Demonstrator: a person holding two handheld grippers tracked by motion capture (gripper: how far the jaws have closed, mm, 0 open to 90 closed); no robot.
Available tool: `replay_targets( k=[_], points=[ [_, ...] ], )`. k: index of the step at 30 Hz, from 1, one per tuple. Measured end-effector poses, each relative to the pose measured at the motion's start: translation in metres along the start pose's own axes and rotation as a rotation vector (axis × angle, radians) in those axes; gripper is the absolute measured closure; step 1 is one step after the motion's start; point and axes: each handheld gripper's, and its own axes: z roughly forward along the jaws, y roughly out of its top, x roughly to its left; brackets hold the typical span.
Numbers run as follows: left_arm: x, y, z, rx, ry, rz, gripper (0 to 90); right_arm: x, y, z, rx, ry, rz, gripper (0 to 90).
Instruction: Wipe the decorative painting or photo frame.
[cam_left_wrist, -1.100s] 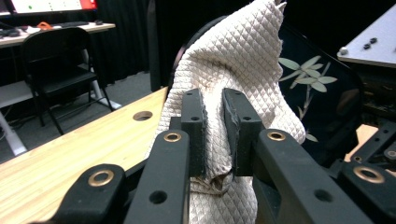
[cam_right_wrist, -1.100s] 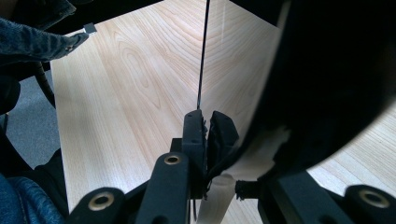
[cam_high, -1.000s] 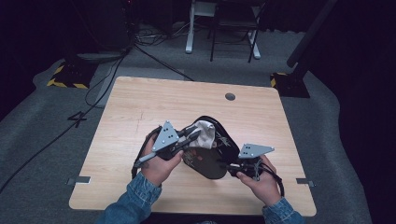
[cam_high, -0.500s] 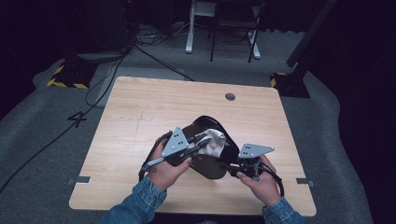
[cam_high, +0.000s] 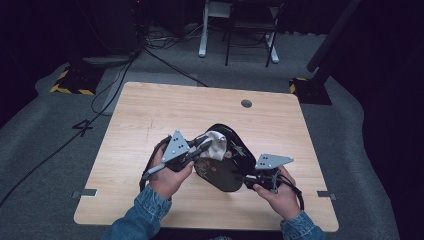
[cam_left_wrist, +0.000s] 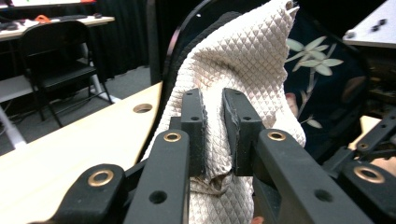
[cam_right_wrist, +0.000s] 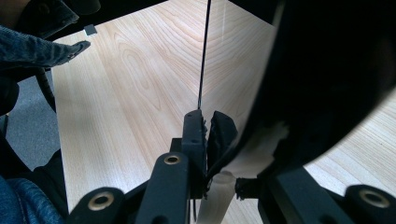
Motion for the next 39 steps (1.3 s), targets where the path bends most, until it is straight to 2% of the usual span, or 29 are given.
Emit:
replay_targets(
  k=[4,10,14,29,35,39],
  points=[
    [0.006,-0.003,-0.003,0.008,0.023,-0.01,79.3,0.0,0.0,0.0,-0.001,0.001,0.001,78.7],
    [0.007,-0.005,-0.003,0.015,0.023,-0.019,79.2,0.0,0.0,0.0,-0.001,0.001,0.002,78.7],
    [0.003,-0.006,0.0,0.017,-0.007,-0.033,79.2,0.0,0.0,0.0,0.003,-0.001,0.002,78.7],
    [-0.024,-0.007,0.016,0.05,-0.095,0.007,79.2,0.0,0.0,0.001,0.006,-0.008,0.005,78.6],
    [-0.022,-0.008,0.015,0.046,-0.091,0.006,79.2,0.0,0.0,0.001,0.002,-0.009,0.004,78.6],
    [-0.016,-0.008,0.012,0.049,-0.06,0.009,79.2,0.0,0.0,0.001,-0.001,-0.009,0.005,78.6]
  ],
)
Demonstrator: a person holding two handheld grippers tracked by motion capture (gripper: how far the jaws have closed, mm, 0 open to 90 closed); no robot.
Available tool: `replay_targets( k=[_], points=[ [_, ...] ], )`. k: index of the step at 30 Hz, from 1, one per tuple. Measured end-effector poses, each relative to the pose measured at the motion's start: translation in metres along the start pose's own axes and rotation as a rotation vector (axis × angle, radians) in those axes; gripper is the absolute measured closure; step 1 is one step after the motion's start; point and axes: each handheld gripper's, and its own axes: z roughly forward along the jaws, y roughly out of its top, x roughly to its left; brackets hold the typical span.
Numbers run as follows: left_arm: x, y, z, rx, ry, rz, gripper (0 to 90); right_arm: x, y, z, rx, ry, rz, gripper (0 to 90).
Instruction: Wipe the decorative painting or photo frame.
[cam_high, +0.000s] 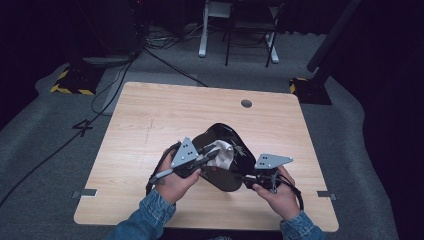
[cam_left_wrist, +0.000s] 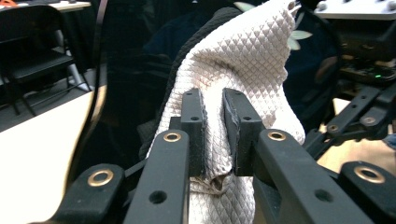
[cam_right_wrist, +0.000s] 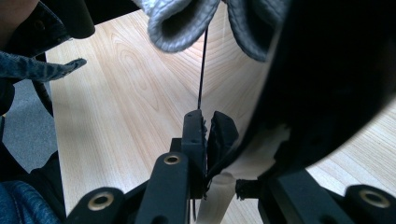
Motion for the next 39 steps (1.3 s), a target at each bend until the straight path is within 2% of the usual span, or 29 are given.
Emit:
replay_targets(
  k=[9,19,28,39],
  points=[
    [0.019,-0.006,-0.009,-0.002,0.068,-0.029,79.2,0.0,0.0,0.0,-0.001,-0.003,0.0,78.5],
    [0.034,-0.012,-0.015,0.013,0.118,-0.056,79.2,0.0,0.0,0.0,-0.002,-0.006,0.002,78.4],
    [0.03,-0.012,-0.012,0.017,0.108,-0.055,79.2,0.0,0.0,0.0,0.002,-0.01,0.004,78.4],
    [0.01,-0.008,0.005,0.027,0.043,-0.02,79.2,0.0,0.001,0.002,0.006,-0.029,0.011,78.0]
  ],
)
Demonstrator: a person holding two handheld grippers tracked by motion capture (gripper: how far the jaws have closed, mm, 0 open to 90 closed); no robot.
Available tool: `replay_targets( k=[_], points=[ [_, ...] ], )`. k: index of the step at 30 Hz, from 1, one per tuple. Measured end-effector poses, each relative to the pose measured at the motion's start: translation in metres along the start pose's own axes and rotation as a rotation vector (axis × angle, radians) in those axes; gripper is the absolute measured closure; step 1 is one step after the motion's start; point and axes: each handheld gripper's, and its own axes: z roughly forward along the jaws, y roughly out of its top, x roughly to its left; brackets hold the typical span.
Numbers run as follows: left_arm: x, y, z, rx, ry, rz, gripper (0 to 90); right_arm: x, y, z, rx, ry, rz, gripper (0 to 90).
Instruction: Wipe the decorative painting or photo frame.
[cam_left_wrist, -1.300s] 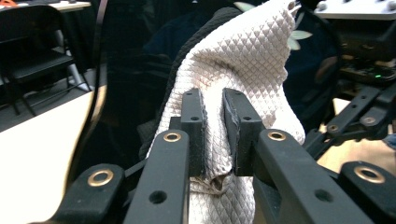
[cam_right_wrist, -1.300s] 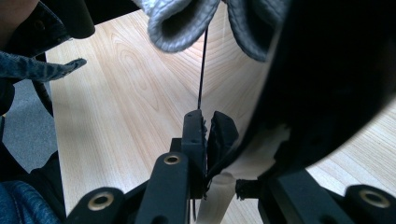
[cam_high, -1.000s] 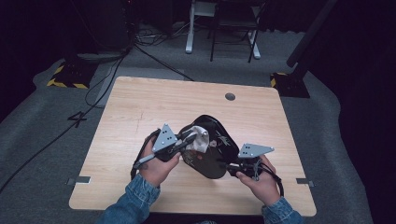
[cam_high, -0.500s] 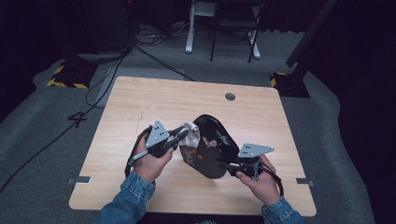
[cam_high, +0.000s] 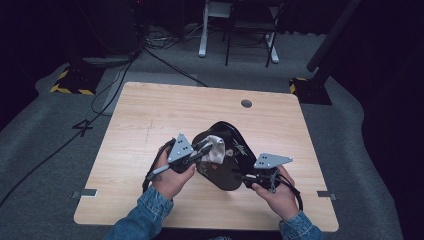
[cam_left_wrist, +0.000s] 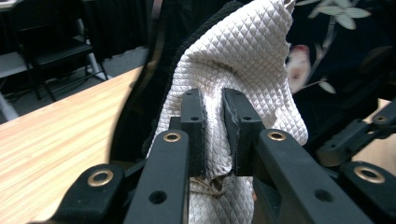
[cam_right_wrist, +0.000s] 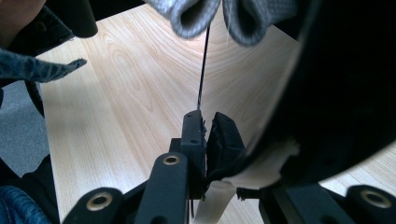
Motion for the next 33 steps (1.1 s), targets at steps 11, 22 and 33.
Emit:
replay_targets(
  k=[11,22,33],
  points=[
    [-0.015,0.001,0.009,0.003,-0.048,0.029,79.1,0.0,0.0,0.001,0.0,-0.012,0.01,78.0],
    [-0.002,-0.004,0.004,0.006,-0.004,0.025,79.1,0.0,0.0,0.001,-0.011,-0.019,0.011,78.2],
    [0.017,-0.011,-0.002,0.013,0.058,-0.006,79.1,0.0,0.0,-0.001,-0.011,-0.02,0.012,78.3]
  ],
)
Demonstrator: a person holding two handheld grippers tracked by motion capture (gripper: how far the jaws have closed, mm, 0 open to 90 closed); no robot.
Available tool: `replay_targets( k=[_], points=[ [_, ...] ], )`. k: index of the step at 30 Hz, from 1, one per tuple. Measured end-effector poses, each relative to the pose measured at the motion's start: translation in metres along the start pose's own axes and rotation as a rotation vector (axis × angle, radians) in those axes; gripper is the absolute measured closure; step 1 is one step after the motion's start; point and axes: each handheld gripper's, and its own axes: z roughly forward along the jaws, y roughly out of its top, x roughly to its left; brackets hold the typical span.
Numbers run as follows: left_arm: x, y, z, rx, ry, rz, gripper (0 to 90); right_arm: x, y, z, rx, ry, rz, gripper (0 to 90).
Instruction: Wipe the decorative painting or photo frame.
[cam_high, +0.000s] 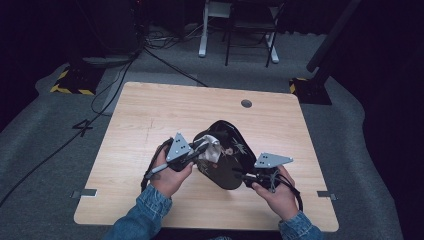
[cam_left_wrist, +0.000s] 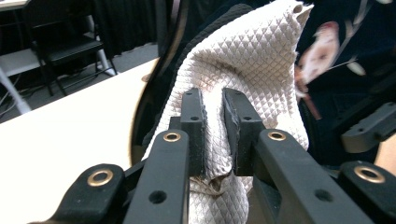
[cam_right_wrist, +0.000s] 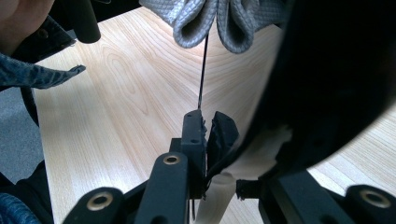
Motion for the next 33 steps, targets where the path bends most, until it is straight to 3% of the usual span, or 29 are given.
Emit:
replay_targets(
  k=[8,14,16,33],
  points=[
    [0.014,-0.007,-0.003,0.016,0.049,-0.021,79.1,-0.001,-0.001,-0.001,0.001,0.001,0.004,78.4],
    [0.016,-0.01,-0.002,0.019,0.047,-0.047,79.1,-0.001,0.0,-0.001,-0.002,-0.002,0.009,78.4],
    [0.014,-0.009,-0.001,0.014,0.029,-0.058,79.1,-0.001,0.0,-0.001,0.001,-0.002,0.01,78.4],
    [-0.03,0.0,0.014,0.028,-0.073,0.033,78.9,-0.001,0.0,-0.001,0.005,-0.016,0.019,78.2]
  ],
)
